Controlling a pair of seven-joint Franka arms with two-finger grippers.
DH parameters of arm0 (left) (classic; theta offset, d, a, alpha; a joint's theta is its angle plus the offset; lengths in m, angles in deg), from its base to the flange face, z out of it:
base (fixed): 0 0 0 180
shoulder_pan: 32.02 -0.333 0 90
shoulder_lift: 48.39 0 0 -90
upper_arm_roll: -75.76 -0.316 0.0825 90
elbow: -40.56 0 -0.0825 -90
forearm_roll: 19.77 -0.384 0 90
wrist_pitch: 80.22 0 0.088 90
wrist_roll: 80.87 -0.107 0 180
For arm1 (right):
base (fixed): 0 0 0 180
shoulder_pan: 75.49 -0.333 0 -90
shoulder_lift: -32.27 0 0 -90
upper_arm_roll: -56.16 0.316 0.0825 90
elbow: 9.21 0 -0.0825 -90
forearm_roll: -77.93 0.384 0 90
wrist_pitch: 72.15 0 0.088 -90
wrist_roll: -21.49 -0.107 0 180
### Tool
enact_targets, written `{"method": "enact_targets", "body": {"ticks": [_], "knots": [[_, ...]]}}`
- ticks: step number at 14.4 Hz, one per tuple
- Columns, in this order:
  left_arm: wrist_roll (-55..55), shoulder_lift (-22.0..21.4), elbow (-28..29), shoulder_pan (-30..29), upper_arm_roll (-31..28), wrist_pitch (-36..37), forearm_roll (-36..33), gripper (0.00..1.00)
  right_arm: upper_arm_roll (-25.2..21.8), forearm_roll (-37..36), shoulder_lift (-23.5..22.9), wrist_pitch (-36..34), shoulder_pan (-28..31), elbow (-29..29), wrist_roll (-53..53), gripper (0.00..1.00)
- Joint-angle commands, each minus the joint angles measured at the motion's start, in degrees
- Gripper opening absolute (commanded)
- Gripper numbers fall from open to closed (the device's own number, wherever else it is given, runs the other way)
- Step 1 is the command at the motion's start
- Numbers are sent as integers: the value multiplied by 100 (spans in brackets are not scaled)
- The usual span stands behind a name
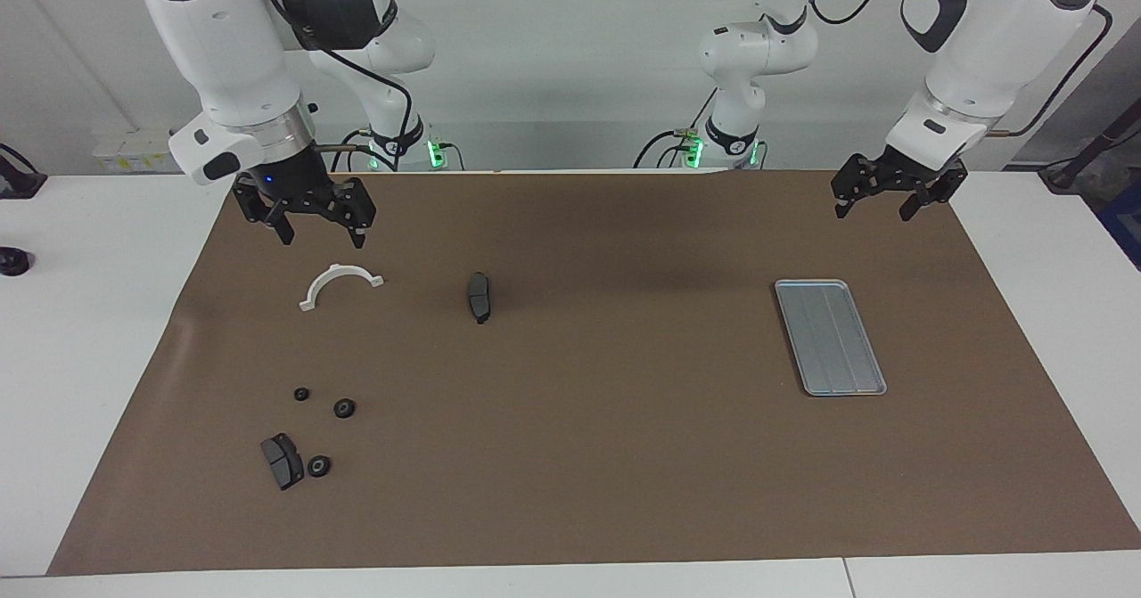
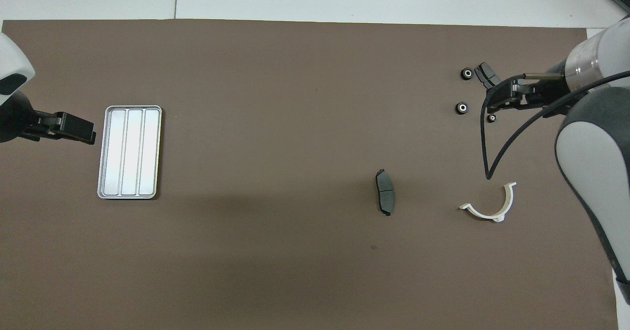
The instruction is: Pick bearing gear from pile to tray
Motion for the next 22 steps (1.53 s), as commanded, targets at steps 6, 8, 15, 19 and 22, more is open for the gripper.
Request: {"method": "enact_targets", "body": {"ticks": [6,8,15,19,22], "knots": [[-86,-79,88,-69,17,-41,77,100,41,180,214,180,78,-377,-47,100],[-86,-79,88,-69,17,-41,77,100,41,207,293,539,70,-649,50,100],[-86,-87,88,-69,17,-41,77,100,32,189,162,1804,438,-1836,602,100],[-86,-87,88,-69,17,-41,77,100,15,-3,-566,2622,711,-1846,1078,100],[-86,-87,96,-69,17,-41,77,100,23,-425,-1041,3255,825,-1846,1148,100]]}}
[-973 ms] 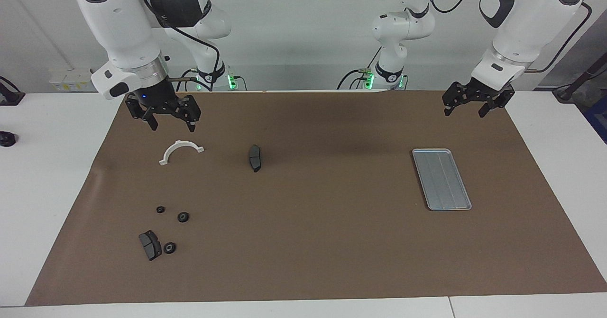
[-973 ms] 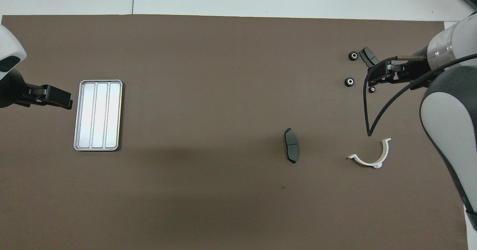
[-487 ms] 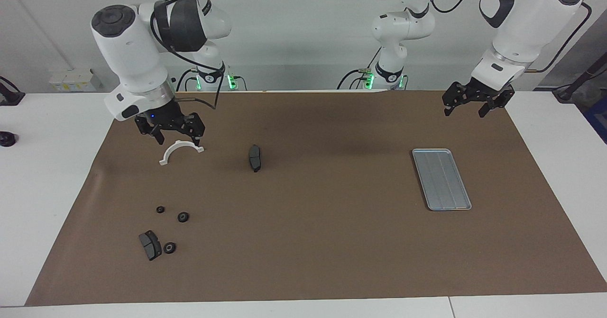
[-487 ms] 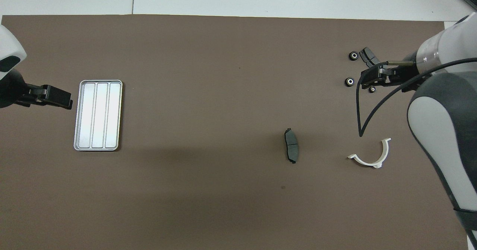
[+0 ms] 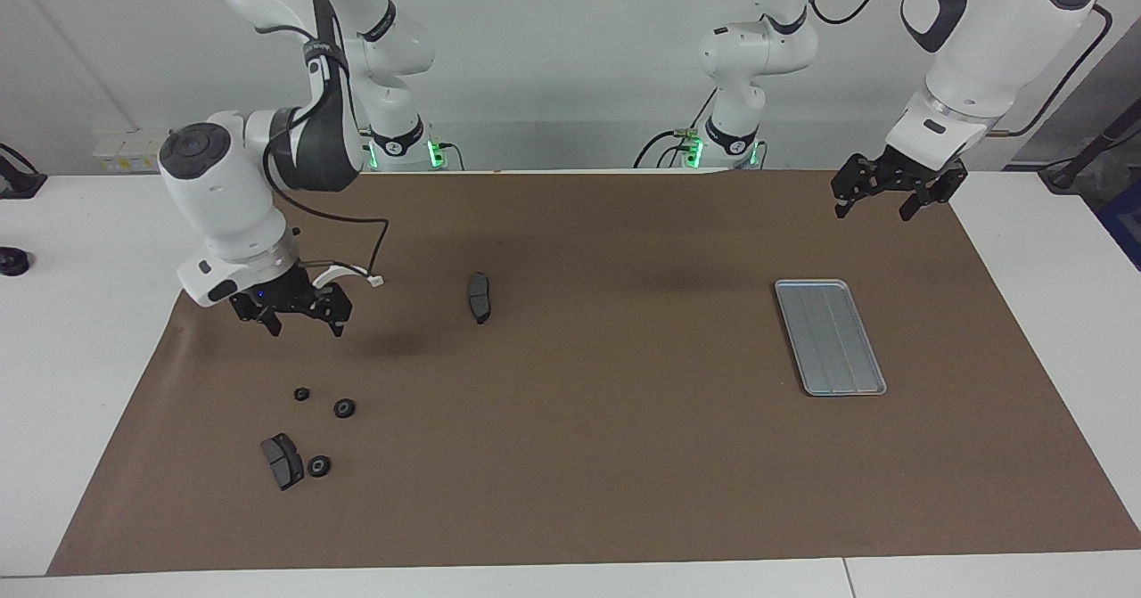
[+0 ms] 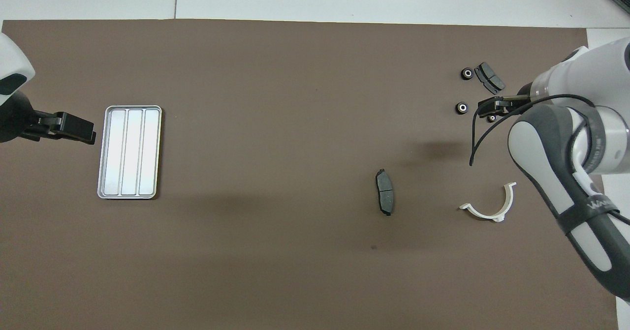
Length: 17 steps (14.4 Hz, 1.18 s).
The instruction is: Pick bearing gear from pile to tray
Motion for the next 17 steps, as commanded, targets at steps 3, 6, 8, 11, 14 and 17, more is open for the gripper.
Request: {"method": "enact_targets", "body": {"ticks": [3,6,8,11,14,17], "knots": [[-86,-87,96,-69,17,-41,77,100,52,-353,-483,548,212,17,190,100],[-86,-87,88,-69,17,-41,77,100,52,-362,-816,873,387,17,225,100],[-86,-79,88,-69,17,-41,77,100,52,-362,-1019,1005,458,43,216,98],[-86,-87,88,-69,17,-41,77,100,52,-353,-1160,1173,520,26,164,89],[-86,-87,88,-69,17,-41,77,100,52,-353,-1169,1164,502,17,84,79],[-86,-79,88,-69,17,-41,77,100,61,-353,-1169,1164,502,17,76,64]]}}
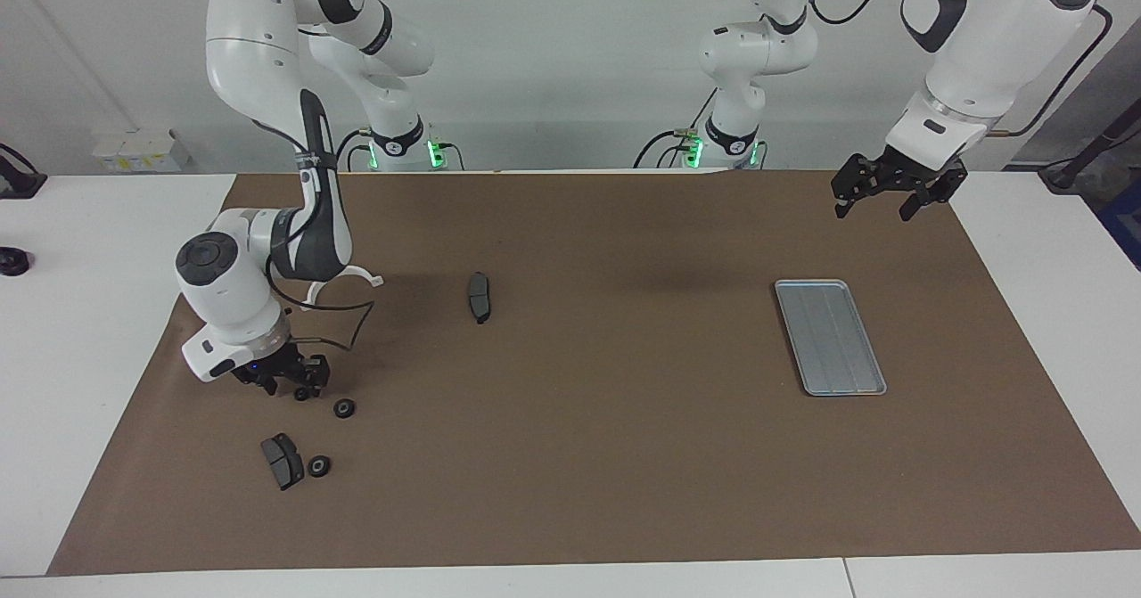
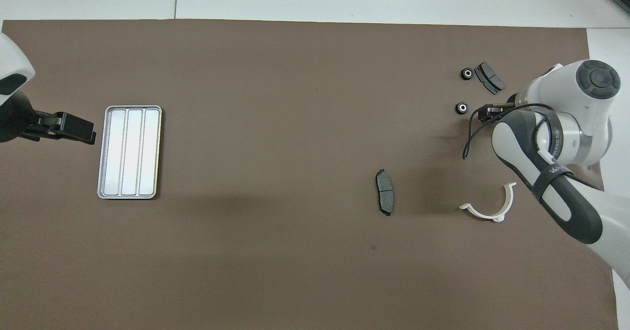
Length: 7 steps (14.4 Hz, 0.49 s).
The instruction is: Pick bearing gear from pile to tray
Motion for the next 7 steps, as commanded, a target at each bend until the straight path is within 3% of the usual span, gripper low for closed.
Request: {"method": "enact_targets", "body": {"ticks": [1,7], "knots": [[-86,-87,96,-69,17,-41,77,100,56,-62,0,62,55,8,10,58],[-86,-79,96,-69,17,-41,77,100,56,-62,-44,79,37,17,-52,41]]}}
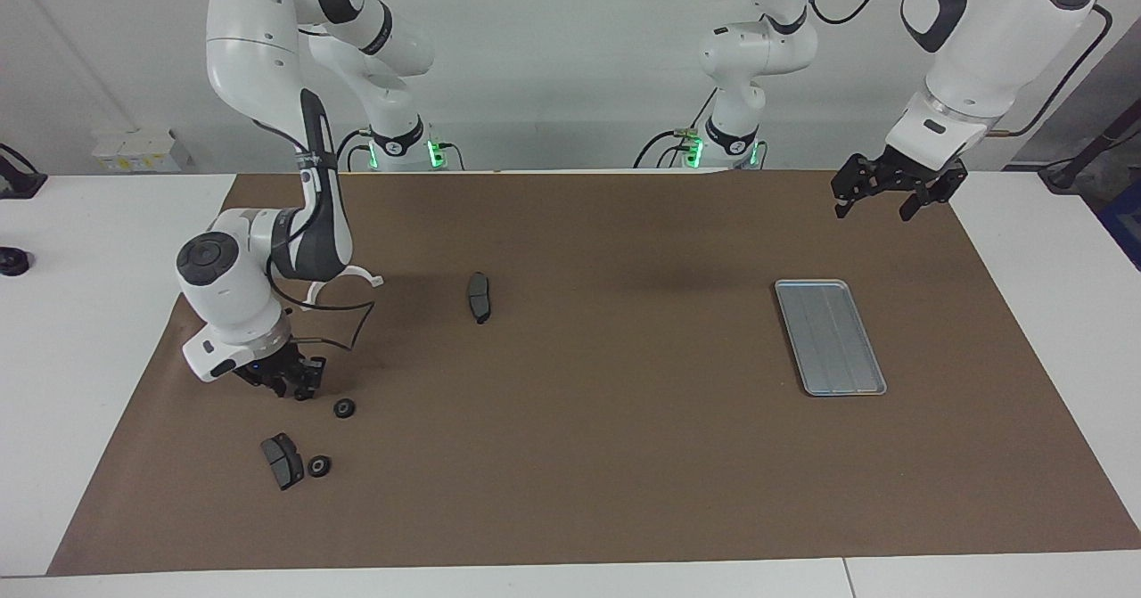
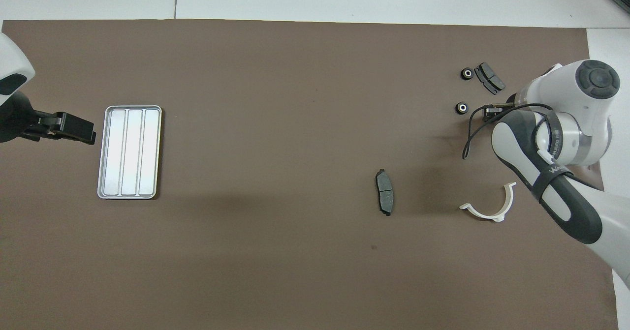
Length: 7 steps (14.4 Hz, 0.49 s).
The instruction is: Pick bearing gear from pile to tray
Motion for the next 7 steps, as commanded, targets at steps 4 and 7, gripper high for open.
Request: {"method": "enact_targets", "body": {"ticks": [4,7], "knots": [[-86,-79,88,-69,17,-41,77,100,51,-62,-42,88,3,17,-60,36],[-86,-87,88,-69,17,-41,77,100,51,-62,-68,132,-6,17,-60,30]]}}
